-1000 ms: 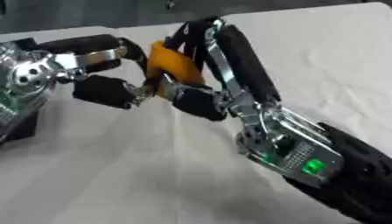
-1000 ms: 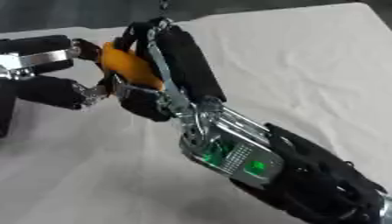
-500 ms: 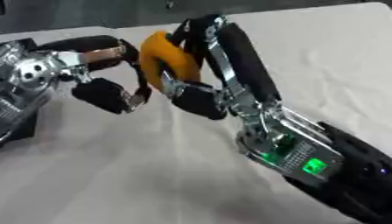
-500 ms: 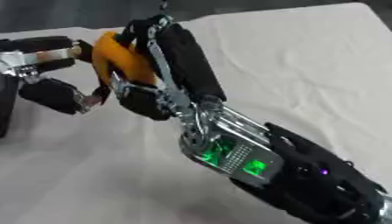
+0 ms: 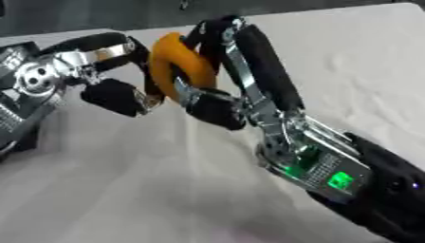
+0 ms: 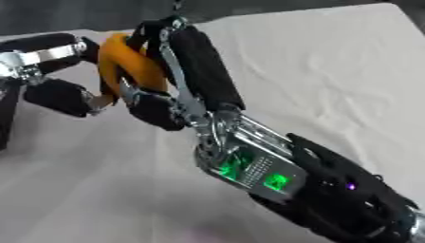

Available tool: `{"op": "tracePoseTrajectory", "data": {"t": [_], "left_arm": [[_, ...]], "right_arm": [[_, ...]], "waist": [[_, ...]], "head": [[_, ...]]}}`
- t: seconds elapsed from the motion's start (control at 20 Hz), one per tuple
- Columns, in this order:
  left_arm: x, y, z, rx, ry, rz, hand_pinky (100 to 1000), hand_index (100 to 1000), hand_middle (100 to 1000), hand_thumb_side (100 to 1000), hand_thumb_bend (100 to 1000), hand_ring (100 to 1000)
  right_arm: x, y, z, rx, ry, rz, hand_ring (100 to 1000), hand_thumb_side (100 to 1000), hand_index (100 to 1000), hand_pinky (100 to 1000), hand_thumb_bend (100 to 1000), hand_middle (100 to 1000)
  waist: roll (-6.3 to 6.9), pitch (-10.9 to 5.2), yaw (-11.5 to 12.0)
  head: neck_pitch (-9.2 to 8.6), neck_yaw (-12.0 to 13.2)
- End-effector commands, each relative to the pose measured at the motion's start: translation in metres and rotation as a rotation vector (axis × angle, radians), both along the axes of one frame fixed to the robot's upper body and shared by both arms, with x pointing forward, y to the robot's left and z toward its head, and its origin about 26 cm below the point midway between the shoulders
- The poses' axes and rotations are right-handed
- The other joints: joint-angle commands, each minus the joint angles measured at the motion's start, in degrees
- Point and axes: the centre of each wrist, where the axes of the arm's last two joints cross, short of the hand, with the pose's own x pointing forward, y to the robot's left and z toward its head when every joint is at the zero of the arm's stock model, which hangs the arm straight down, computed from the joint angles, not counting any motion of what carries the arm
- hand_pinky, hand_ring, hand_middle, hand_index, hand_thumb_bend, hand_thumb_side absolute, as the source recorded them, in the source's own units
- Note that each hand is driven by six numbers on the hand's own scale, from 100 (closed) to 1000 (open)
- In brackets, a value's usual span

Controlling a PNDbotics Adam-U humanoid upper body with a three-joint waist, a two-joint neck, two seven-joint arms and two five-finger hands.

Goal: Pick up the objects with one hand, pass them to the other hand, and then place them into the box on the other side of the table.

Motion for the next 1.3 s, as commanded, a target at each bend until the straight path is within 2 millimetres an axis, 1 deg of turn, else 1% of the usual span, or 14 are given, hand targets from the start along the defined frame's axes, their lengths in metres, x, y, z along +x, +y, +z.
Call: {"op": "tracePoseTrajectory", "data": {"t": [0.05,0.1,0.15,0.2,0.25,0.3,0.35,0.45,0.55,0.6,0.8,1.05,1.2,1.3], "left_arm": [[-0.002,0.000,0.010,-0.027,-0.026,0.004,1000,454,615,258,100,805],[-0.002,0.001,0.009,-0.028,-0.023,0.008,1000,547,640,267,100,816],[-0.001,0.001,0.009,-0.025,-0.017,0.012,1000,566,648,269,100,819],[-0.001,0.001,0.007,-0.016,-0.009,0.010,1000,734,725,283,100,859],[-0.001,0.001,0.005,0.002,-0.001,-0.001,1000,800,750,285,100,878],[-0.001,0.001,0.003,0.020,0.003,-0.012,1000,858,762,421,100,895],[0.000,0.002,0.001,0.038,0.003,-0.020,1000,894,780,592,100,912],[0.002,0.003,-0.001,0.072,0.001,-0.036,1000,917,798,817,100,931],[0.005,0.005,-0.002,0.098,0.001,-0.050,1000,930,814,912,100,943],[0.008,0.006,-0.003,0.110,0.006,-0.055,1000,944,827,999,100,954],[0.018,0.011,-0.008,0.151,0.042,-0.088,1000,963,840,1000,163,970],[0.026,0.016,-0.008,0.207,0.063,-0.146,1000,981,844,1000,176,977],[0.028,0.017,-0.010,0.251,0.077,-0.192,1000,983,852,1000,204,984],[0.030,0.020,-0.009,0.281,0.078,-0.211,1000,980,850,1000,197,983]], "right_arm": [[-0.004,-0.001,0.008,0.017,-0.032,0.005,398,100,274,566,100,357],[-0.004,-0.001,0.008,0.017,-0.032,0.004,397,100,274,565,100,357],[-0.004,-0.001,0.008,0.016,-0.032,0.002,398,100,274,565,100,357],[-0.004,-0.001,0.008,0.015,-0.032,0.000,397,100,273,565,100,357],[-0.004,-0.001,0.008,0.015,-0.032,-0.004,397,100,274,565,100,357],[-0.004,-0.002,0.008,0.014,-0.032,-0.006,397,100,273,565,100,357],[-0.004,-0.002,0.009,0.013,-0.033,-0.008,397,100,273,565,100,357],[-0.004,-0.002,0.009,0.013,-0.034,-0.011,397,100,274,565,100,357],[-0.004,-0.002,0.009,0.013,-0.036,-0.013,397,100,273,566,100,357],[-0.004,-0.002,0.010,0.013,-0.038,-0.014,397,100,273,566,100,357],[-0.004,-0.002,0.009,0.013,-0.040,-0.017,397,100,273,566,100,357],[-0.004,-0.002,0.009,0.014,-0.037,-0.017,396,100,273,566,100,356],[-0.004,-0.002,0.009,0.015,-0.036,-0.017,395,100,273,565,100,356],[-0.004,-0.002,0.009,0.017,-0.035,-0.018,395,100,273,565,100,356]], "waist": [[0.66,-2.07,0.05],[0.67,-2.07,0.05],[0.68,-2.06,0.04],[0.71,-2.05,0.04],[0.74,-2.05,0.01],[0.75,-2.06,-0.01],[0.75,-2.08,-0.04],[0.73,-2.11,-0.09],[0.70,-2.14,-0.11],[0.69,-2.16,-0.13],[0.67,-2.22,-0.21],[0.60,-2.21,-0.21],[0.57,-2.17,-0.28],[0.56,-2.15,-0.31]], "head": [[-0.55,-0.24],[-0.55,-0.26],[-0.58,-0.29],[-0.60,-0.30],[-0.59,-0.28],[-0.59,-0.26],[-0.63,-0.26],[-0.68,-0.29],[-0.66,-0.31],[-0.68,-0.32],[-0.82,-0.49],[-0.92,-0.64],[-0.97,-0.59],[-0.98,-0.61]]}}
